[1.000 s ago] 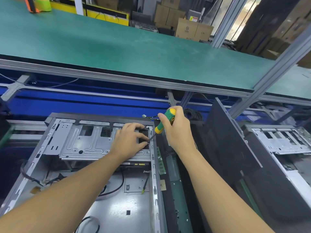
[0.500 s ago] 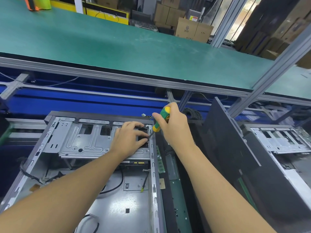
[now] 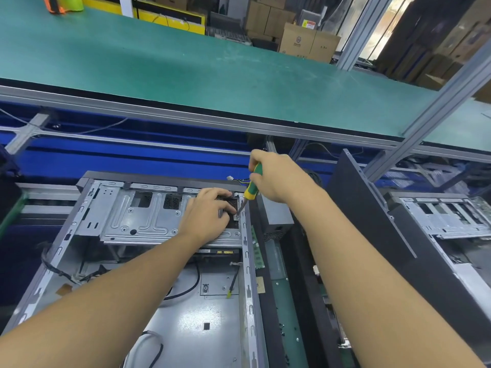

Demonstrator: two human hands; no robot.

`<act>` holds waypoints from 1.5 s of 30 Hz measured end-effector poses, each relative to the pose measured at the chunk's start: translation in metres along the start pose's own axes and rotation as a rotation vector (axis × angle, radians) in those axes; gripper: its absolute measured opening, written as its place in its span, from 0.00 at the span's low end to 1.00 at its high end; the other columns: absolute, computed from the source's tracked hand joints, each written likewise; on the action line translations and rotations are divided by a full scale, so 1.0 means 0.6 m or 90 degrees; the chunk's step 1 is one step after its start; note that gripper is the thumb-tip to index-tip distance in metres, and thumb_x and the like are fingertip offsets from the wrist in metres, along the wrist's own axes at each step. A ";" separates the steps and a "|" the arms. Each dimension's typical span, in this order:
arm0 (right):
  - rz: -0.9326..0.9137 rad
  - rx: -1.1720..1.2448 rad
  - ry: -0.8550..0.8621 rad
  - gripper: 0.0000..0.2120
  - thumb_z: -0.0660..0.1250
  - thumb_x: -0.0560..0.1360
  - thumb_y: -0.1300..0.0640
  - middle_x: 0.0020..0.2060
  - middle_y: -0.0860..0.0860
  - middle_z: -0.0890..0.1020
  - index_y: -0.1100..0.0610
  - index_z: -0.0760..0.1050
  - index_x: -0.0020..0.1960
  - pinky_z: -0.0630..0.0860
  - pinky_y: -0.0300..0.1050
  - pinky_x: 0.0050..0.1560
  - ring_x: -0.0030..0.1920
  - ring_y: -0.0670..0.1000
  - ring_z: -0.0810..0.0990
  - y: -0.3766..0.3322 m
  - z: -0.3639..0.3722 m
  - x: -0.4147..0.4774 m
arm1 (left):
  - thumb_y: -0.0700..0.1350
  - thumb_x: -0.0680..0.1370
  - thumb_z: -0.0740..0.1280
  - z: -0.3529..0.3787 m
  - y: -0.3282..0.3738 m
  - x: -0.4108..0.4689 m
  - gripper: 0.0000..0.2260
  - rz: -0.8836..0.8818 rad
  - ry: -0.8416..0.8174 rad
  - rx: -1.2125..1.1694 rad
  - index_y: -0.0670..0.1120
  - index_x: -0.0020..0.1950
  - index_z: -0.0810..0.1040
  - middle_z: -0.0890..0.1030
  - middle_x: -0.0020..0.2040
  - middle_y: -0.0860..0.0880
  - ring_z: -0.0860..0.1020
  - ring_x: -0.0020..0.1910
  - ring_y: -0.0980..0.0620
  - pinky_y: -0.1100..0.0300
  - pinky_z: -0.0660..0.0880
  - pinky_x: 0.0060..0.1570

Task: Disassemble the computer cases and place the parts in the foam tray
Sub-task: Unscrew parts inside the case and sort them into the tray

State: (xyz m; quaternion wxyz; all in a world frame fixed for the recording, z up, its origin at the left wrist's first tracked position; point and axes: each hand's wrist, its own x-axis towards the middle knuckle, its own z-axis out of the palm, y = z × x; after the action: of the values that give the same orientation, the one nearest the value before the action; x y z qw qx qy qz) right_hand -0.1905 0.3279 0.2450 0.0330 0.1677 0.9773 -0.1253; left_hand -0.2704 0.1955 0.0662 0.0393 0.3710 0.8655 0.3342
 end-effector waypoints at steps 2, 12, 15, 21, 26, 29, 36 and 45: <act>-0.021 0.022 -0.055 0.05 0.64 0.80 0.59 0.46 0.49 0.74 0.50 0.72 0.52 0.69 0.42 0.33 0.43 0.53 0.74 -0.003 -0.010 0.000 | 0.44 0.75 0.66 0.002 -0.001 0.001 0.11 0.002 0.006 0.000 0.60 0.46 0.85 0.75 0.63 0.64 0.66 0.67 0.58 0.53 0.64 0.62; -0.003 -0.127 0.101 0.08 0.55 0.85 0.50 0.37 0.53 0.72 0.55 0.64 0.56 0.69 0.49 0.32 0.34 0.56 0.70 -0.040 0.018 -0.012 | 0.46 0.74 0.68 0.005 -0.001 -0.002 0.09 0.036 0.008 0.045 0.58 0.49 0.85 0.75 0.64 0.60 0.67 0.67 0.54 0.50 0.65 0.62; -0.004 0.049 -0.002 0.08 0.58 0.83 0.55 0.33 0.51 0.71 0.59 0.61 0.53 0.62 0.46 0.29 0.29 0.51 0.67 -0.045 0.010 -0.008 | 0.48 0.73 0.69 0.005 -0.001 -0.002 0.08 0.033 0.012 0.057 0.57 0.49 0.85 0.75 0.64 0.59 0.67 0.67 0.53 0.50 0.65 0.62; 0.000 0.103 -0.136 0.05 0.61 0.78 0.59 0.41 0.53 0.73 0.58 0.70 0.54 0.67 0.44 0.37 0.36 0.52 0.71 -0.049 -0.015 -0.010 | 0.52 0.73 0.71 0.005 0.002 -0.005 0.08 0.031 0.009 0.087 0.56 0.51 0.85 0.75 0.63 0.58 0.67 0.67 0.53 0.51 0.66 0.61; 0.064 -0.118 -0.043 0.27 0.53 0.83 0.40 0.46 0.53 0.72 0.53 0.57 0.77 0.63 0.48 0.32 0.39 0.56 0.72 -0.051 -0.005 -0.006 | 0.54 0.72 0.71 0.005 0.000 -0.007 0.08 0.037 0.012 0.065 0.57 0.49 0.84 0.74 0.64 0.58 0.67 0.68 0.53 0.48 0.67 0.64; 0.017 -0.126 -0.055 0.12 0.55 0.84 0.55 0.45 0.54 0.74 0.57 0.64 0.66 0.61 0.47 0.30 0.34 0.53 0.69 -0.043 -0.008 -0.002 | 0.55 0.72 0.72 0.005 0.001 -0.007 0.07 0.043 0.019 0.065 0.57 0.49 0.84 0.75 0.65 0.58 0.67 0.68 0.53 0.47 0.67 0.65; -0.050 -0.055 -0.210 0.14 0.63 0.79 0.55 0.59 0.55 0.70 0.49 0.67 0.63 0.71 0.44 0.34 0.37 0.54 0.78 -0.027 -0.033 -0.020 | 0.55 0.71 0.74 0.006 0.002 -0.006 0.07 0.050 0.040 0.069 0.56 0.47 0.85 0.76 0.59 0.56 0.71 0.63 0.51 0.46 0.71 0.60; -0.032 -0.068 -0.131 0.08 0.57 0.84 0.57 0.51 0.57 0.74 0.57 0.65 0.61 0.69 0.49 0.37 0.37 0.55 0.73 -0.029 -0.030 -0.006 | 0.55 0.70 0.70 0.002 0.002 -0.005 0.08 0.052 0.024 0.067 0.56 0.46 0.85 0.76 0.63 0.57 0.69 0.65 0.53 0.47 0.70 0.63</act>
State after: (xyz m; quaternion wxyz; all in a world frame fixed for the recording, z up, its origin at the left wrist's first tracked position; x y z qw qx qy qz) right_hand -0.1932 0.3153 0.2672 0.1388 0.1271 0.9780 -0.0900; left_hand -0.2671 0.1947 0.0652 -0.0100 0.4011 0.8667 0.2964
